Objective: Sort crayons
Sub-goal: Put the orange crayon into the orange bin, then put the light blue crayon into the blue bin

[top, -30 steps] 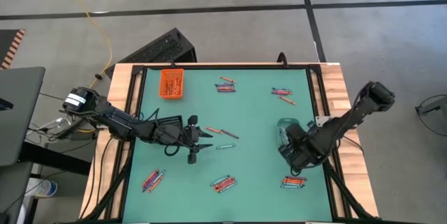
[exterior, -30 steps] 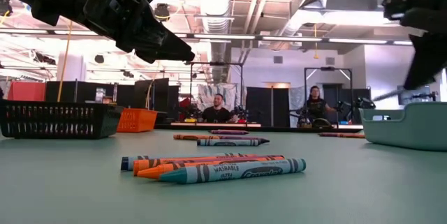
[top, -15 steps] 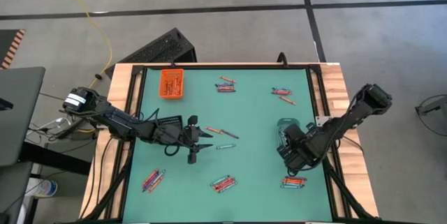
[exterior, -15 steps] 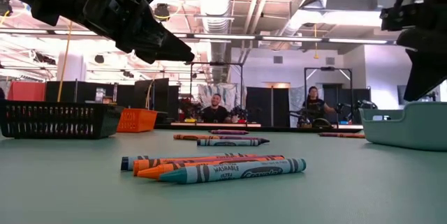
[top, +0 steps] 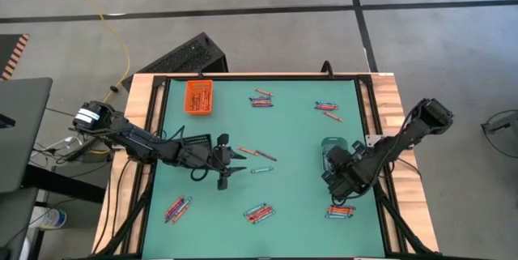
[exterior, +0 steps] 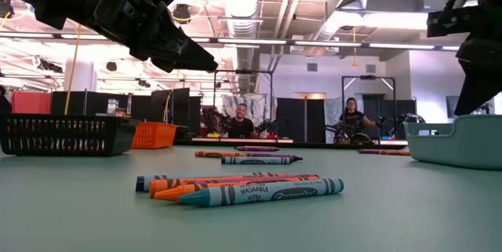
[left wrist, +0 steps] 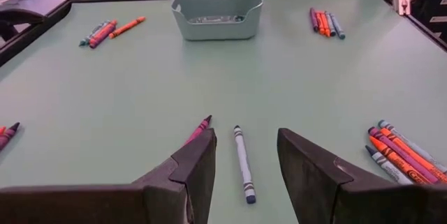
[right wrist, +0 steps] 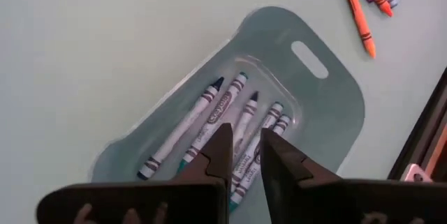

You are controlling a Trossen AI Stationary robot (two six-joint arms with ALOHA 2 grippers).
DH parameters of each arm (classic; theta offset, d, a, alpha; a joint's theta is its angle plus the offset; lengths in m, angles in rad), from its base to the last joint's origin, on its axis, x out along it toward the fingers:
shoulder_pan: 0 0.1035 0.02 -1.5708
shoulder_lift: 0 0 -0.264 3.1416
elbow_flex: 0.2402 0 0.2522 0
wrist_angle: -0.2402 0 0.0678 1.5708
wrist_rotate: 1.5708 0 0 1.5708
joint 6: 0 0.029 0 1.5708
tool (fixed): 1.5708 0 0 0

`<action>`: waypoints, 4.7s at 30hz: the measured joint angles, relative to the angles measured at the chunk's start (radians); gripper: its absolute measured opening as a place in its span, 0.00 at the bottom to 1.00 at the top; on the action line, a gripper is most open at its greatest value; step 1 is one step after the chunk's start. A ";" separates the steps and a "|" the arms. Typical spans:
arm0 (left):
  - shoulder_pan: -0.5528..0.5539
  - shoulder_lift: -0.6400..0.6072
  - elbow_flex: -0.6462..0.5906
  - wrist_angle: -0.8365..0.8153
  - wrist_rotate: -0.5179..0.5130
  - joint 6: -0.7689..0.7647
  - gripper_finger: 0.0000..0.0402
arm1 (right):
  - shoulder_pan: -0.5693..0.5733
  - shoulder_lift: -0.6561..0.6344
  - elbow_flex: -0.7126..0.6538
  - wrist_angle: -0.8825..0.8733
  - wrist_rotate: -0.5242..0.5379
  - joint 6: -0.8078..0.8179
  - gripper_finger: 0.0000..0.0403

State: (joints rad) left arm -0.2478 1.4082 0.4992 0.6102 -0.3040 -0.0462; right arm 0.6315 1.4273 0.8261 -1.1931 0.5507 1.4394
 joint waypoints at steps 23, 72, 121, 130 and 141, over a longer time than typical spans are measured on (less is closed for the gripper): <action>0.326 0.215 0.066 -0.136 0.304 0.202 0.36 | 0.037 -0.001 0.205 0.232 0.253 -0.443 0.16; 0.355 0.278 0.147 -0.349 0.319 0.178 0.04 | 0.034 -0.001 0.205 0.379 0.267 -0.628 0.16; 0.846 -0.081 0.146 -0.881 -0.217 -0.286 0.22 | -0.004 0.001 0.204 0.416 0.342 -0.637 0.16; 0.813 -0.130 0.146 -0.852 -0.229 -0.224 0.33 | -0.008 0.001 0.204 0.416 0.342 -0.637 0.16; 0.443 -0.165 0.104 -0.633 0.037 -0.185 0.33 | -0.066 0.001 0.148 0.446 0.338 -0.613 0.16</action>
State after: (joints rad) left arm 0.1947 1.2430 0.6030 -0.0224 -0.2665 -0.2313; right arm 0.5655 1.4284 0.9745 -0.7475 0.8884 0.8268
